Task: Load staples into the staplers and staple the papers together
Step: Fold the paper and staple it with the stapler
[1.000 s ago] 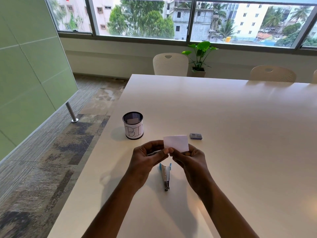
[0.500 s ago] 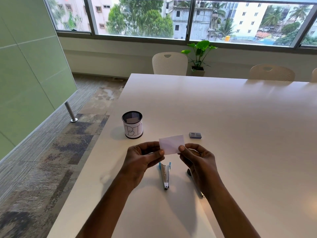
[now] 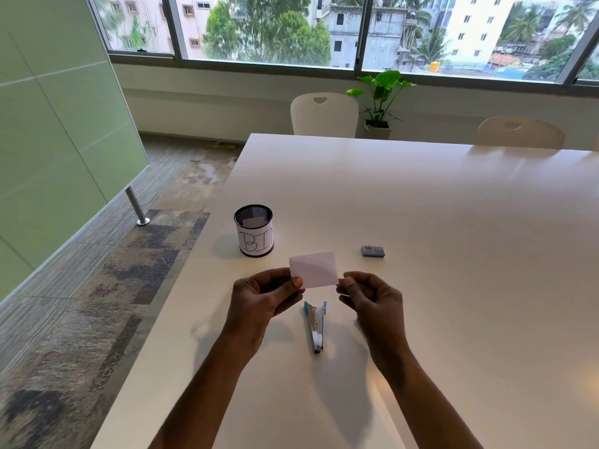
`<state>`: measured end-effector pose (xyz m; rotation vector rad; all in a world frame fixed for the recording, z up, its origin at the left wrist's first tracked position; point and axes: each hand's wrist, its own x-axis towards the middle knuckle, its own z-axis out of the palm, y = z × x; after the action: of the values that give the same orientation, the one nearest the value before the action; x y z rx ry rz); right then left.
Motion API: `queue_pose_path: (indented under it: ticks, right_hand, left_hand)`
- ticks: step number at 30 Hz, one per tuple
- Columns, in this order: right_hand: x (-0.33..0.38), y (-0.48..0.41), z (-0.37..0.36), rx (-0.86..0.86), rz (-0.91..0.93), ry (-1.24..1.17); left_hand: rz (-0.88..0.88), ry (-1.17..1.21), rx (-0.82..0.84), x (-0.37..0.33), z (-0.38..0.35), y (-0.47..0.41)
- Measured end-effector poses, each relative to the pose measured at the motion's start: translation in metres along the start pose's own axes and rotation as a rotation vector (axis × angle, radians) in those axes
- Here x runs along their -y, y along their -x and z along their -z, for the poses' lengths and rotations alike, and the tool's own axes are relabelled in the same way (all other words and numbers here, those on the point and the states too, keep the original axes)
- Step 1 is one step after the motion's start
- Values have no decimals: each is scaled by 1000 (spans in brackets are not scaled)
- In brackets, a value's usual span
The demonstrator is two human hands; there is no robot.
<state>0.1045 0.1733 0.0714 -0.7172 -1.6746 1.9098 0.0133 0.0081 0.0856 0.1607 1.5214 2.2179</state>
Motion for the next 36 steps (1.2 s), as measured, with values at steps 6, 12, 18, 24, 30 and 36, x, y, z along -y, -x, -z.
queue_pose_path:
  ticks: [6, 12, 18, 24, 30, 36]
  right_hand:
    - [-30, 13, -22, -36, 286, 918]
    - [-49, 8, -47, -34, 205, 1264]
    - [-54, 8, -46, -23, 239, 1247]
    - [-33, 6, -23, 264, 40, 750]
    - [-13, 20, -14, 485, -88, 49]
    - [1, 18, -18, 476, -89, -178]
  left_hand:
    - [-9, -31, -26, -3, 9, 0]
    - [-17, -48, -21, -2, 8, -1]
    - [-40, -59, -33, -4, 10, -2]
    - [-71, -80, -41, -8, 12, -6]
    - [-83, -85, -38, -9, 6, -9]
    - [-80, -119, -11, -6, -2, -9]
